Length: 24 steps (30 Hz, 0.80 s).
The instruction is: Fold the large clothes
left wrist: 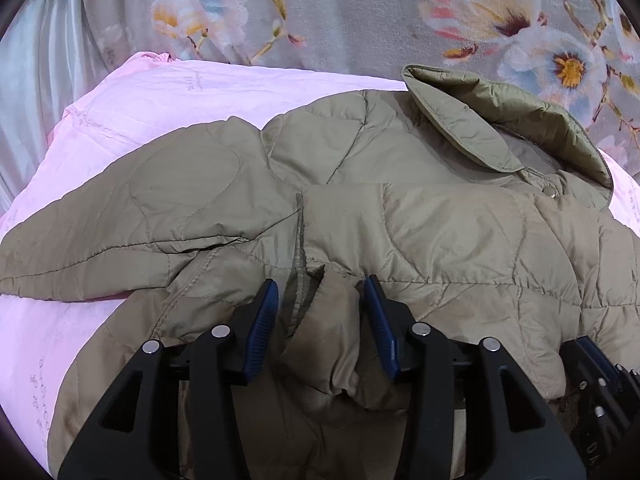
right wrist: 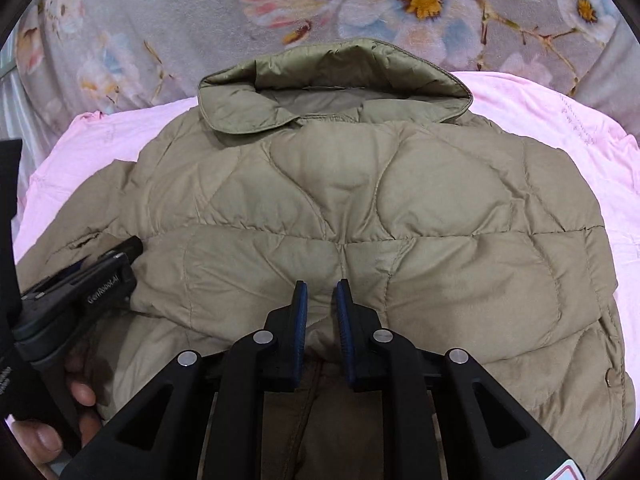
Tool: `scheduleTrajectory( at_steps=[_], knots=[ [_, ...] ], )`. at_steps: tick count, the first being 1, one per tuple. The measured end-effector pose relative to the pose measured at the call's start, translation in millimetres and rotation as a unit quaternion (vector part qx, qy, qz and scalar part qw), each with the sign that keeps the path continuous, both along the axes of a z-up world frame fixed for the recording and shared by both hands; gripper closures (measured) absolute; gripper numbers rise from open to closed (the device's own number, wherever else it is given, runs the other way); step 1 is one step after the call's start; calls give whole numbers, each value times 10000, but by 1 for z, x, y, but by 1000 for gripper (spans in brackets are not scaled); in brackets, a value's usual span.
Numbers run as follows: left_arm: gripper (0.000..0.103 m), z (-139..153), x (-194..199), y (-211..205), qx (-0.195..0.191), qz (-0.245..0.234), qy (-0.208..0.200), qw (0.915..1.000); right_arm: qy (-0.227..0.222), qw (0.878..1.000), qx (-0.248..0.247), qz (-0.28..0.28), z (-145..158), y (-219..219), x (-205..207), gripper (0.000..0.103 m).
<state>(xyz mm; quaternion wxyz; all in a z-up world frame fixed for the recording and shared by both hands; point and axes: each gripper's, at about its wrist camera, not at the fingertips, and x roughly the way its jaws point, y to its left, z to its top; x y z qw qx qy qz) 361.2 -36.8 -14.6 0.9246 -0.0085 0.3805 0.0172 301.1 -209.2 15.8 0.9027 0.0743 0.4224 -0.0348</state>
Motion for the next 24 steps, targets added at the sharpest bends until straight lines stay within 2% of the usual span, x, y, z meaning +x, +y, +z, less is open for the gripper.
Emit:
scheduleTrajectory(
  at_steps=[8,12,17,24],
  knots=[
    [58,-2,0,-3,115,14,-13,9999,91,9998,-147,-10,-3,1,3,88],
    [57,-2,-3,-1,55,42,-25,10000,104,9998,-193,-14,-3,2,4,88],
    [56,-3,-13,1,12,48,-24,10000,139,9993,-341,-29,-1,6,-1,88],
    [56,-4,-38,4,-22,60,-6,10000,163,9995,-257,-66,5,5,-21,88]
  ],
)
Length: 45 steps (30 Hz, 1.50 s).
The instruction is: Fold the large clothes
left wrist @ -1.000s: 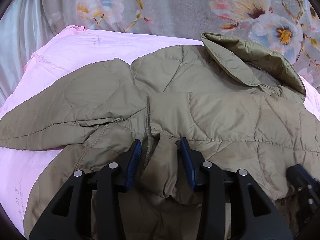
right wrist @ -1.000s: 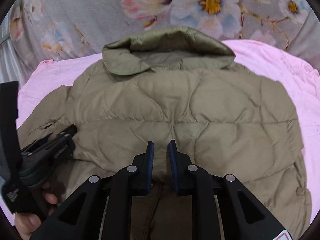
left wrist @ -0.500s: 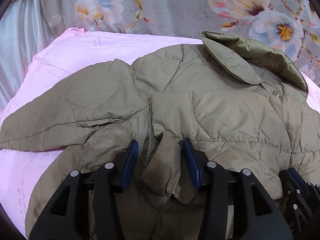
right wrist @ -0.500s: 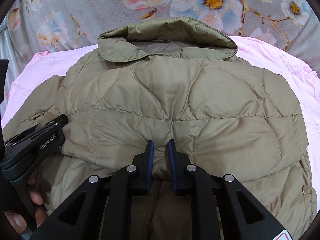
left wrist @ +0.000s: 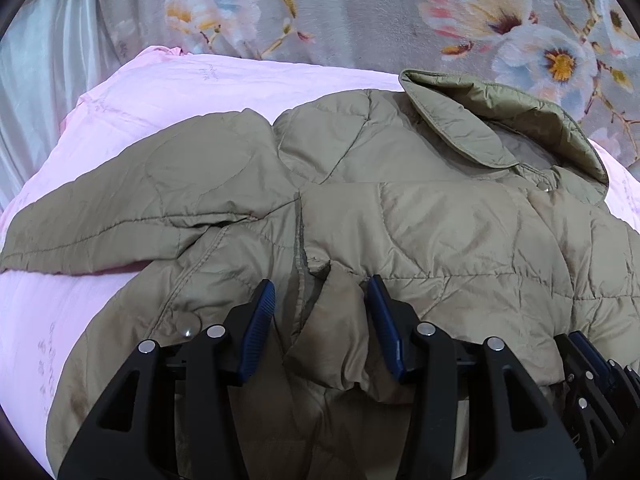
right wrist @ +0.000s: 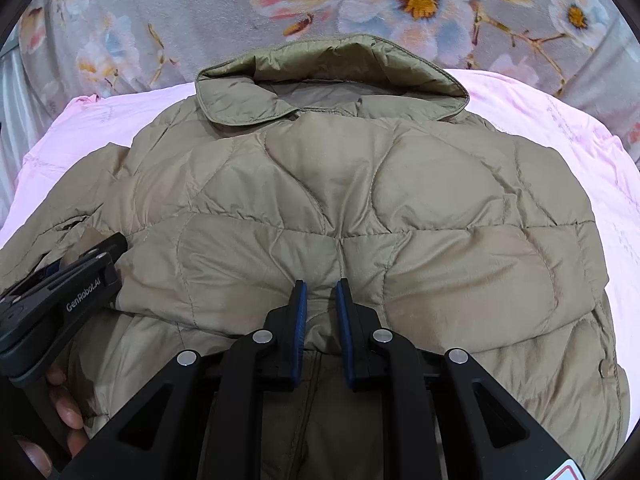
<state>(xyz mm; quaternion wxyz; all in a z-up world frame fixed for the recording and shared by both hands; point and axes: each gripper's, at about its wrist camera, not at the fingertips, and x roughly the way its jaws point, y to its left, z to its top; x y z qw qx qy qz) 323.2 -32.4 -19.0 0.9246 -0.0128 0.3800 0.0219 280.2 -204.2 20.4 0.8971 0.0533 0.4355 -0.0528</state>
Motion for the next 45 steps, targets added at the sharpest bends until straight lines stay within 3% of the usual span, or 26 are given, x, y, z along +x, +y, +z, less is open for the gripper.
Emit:
scheduleTrajectory(
  at_steps=[3,6,8,9,10,12,15,17,24,28,33,35,37,38,39,40,45],
  knots=[
    [52,-1,-13,4,-62,25,29,10000,15,10000,-8,0,3,2,-9,88],
    [44,4,-24,17,-416,69,-43,9991,22,10000,49,8,4,1,-11,88],
    [31,17,-39,38,-817,277,-256,9959,4,9999,117,6,4,0,-11,88],
    [19,24,-46,50,-916,397,-325,9945,-19,9998,176,8,6,-2,-11,88],
    [12,33,-53,63,-995,521,-372,9930,-37,9998,211,2,7,-3,-13,87],
    [10,55,-68,106,-1240,800,-479,9879,-36,9999,114,-57,15,-2,-19,80],
    [8,77,-73,173,-1189,1303,-406,9835,-248,9996,-37,-151,34,5,-39,66],
    [8,72,-67,224,-1149,1756,-273,9774,-293,9995,10,-120,42,12,-48,58],
    [8,36,-49,367,-969,3126,155,9448,-118,9999,-67,-100,46,37,-51,54],
    [8,12,-40,408,-1226,3358,396,9331,-42,9995,-228,-198,49,45,-49,41],
    [9,14,-32,404,-1225,3210,306,9386,21,9989,-388,-245,52,48,-52,22],
    [18,17,-27,390,-1223,3028,298,9447,27,9989,-399,-261,53,47,-55,19],
    [51,20,-18,375,-1162,2766,313,9534,45,9988,-415,-256,54,45,-57,18],
    [61,24,-14,364,-1141,2572,334,9590,48,9989,-401,-258,54,45,-57,18],
    [81,25,-10,356,-1199,2400,369,9626,58,9988,-400,-268,54,45,-58,18],
    [90,31,-8,343,-1174,2283,381,9657,81,9988,-398,-268,53,44,-58,18],
    [100,82,-19,281,-742,1754,-302,9812,49,9989,-379,-277,55,40,-64,18]
  ],
)
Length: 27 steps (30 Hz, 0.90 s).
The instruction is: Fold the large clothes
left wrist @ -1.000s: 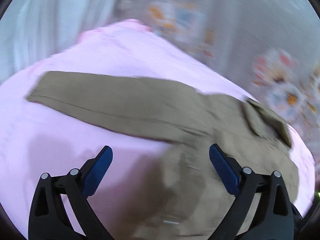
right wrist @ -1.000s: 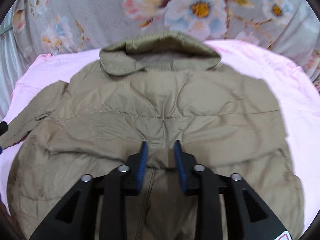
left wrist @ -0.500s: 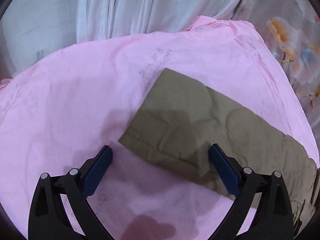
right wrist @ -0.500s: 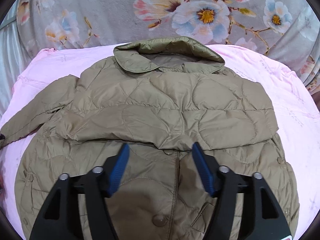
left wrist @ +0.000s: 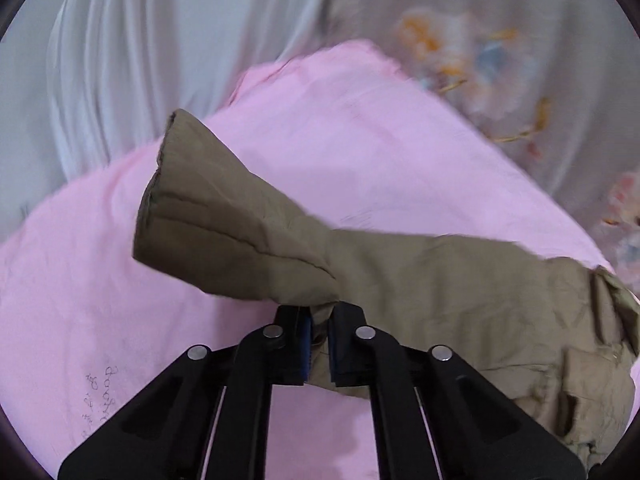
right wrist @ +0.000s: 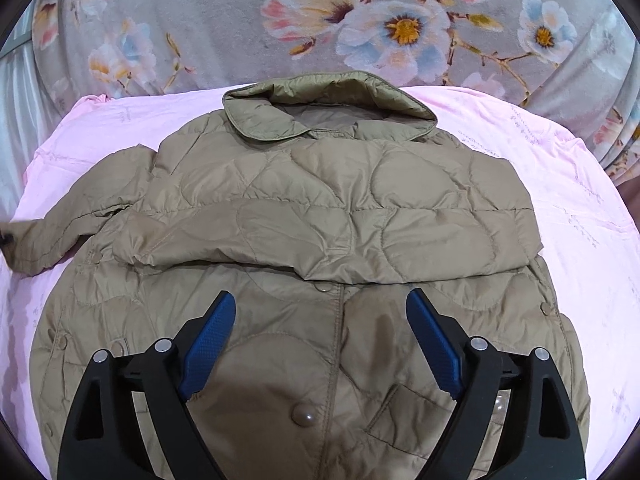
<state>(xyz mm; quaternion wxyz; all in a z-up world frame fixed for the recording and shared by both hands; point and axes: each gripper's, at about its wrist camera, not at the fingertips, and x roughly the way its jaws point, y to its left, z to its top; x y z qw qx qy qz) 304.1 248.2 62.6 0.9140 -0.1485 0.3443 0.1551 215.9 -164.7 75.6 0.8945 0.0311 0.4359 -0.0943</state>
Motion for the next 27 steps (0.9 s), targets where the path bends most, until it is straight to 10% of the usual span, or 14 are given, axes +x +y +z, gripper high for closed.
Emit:
scheduleTrajectory(
  at_steps=[8,16,19,23,27],
  knots=[
    [100,97,-35,-174,249,-1886,-1161,9749,-125,9991,326,-238,6,-26,-20,18],
    [89,57,-62,-346,-124,-3413,-612,9379,-206,9978,427,-468,7,-57,-43,18],
    [34,30,-52,-359,-538,-3507,-207,9347,-203,9975,379,-558,4,-72,-52,18],
    [18,21,-61,-327,-982,-3382,-471,9348,-307,9970,427,-566,6,-88,-56,18],
    [14,12,-41,-261,-1106,-2659,-428,9567,-612,9926,959,-435,17,-101,-37,18]
  ],
)
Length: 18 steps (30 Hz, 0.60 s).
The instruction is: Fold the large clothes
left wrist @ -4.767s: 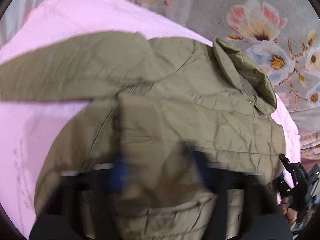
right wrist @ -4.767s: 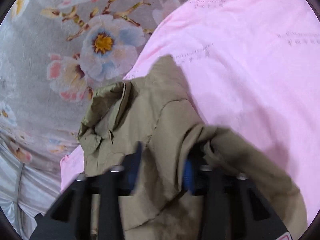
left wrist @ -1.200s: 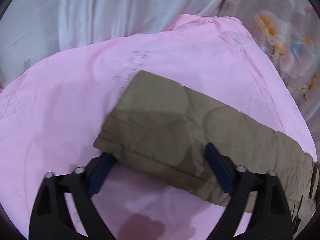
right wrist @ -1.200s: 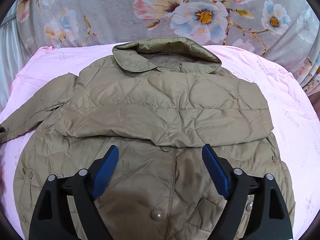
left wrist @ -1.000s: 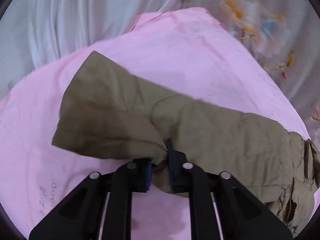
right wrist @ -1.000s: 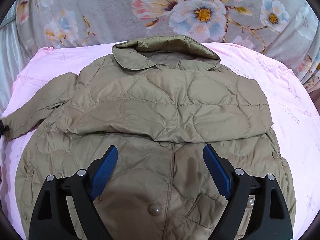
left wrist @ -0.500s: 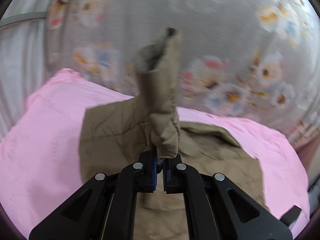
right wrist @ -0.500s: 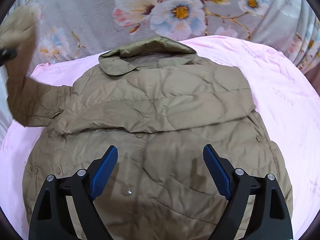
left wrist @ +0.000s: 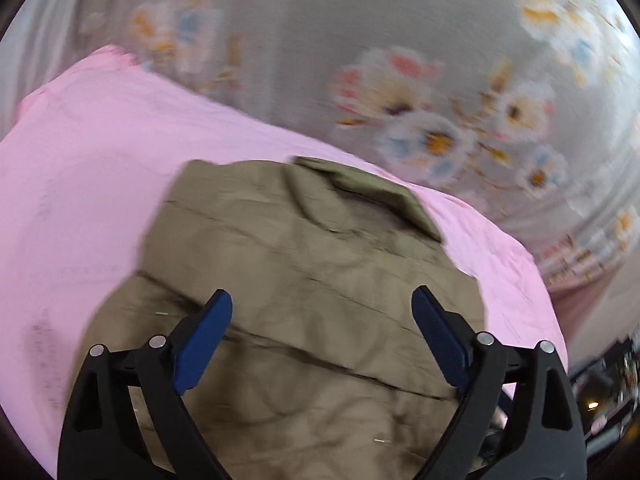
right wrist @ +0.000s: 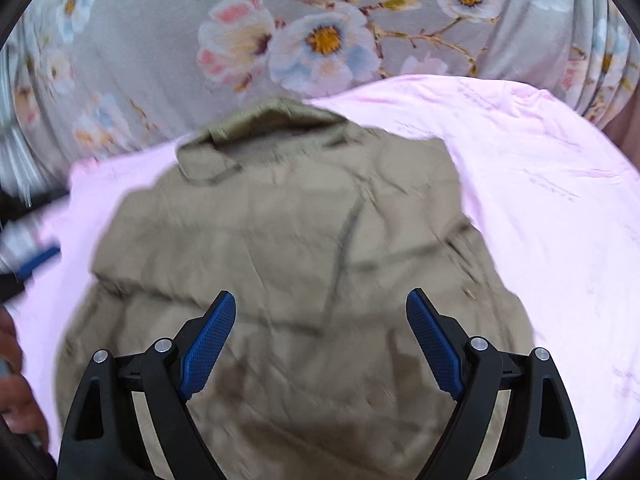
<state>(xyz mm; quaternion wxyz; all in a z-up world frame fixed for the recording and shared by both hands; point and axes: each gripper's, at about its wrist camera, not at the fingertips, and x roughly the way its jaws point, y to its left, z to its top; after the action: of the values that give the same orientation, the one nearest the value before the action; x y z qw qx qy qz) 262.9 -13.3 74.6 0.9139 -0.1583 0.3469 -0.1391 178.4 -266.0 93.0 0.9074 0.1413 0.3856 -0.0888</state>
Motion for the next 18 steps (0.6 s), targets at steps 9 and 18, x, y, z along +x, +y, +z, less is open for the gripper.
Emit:
scheduleTrajectory(
  at_steps=[9,18],
  knots=[
    [26,-69,75,88,-1115,710,1434,9808,451,9887,1391,-326,-40,-24,43,64],
    [96,-65,87,100,-1430,818,1417,9761,-677,9963,-276,457,78,26,53,101]
  ],
)
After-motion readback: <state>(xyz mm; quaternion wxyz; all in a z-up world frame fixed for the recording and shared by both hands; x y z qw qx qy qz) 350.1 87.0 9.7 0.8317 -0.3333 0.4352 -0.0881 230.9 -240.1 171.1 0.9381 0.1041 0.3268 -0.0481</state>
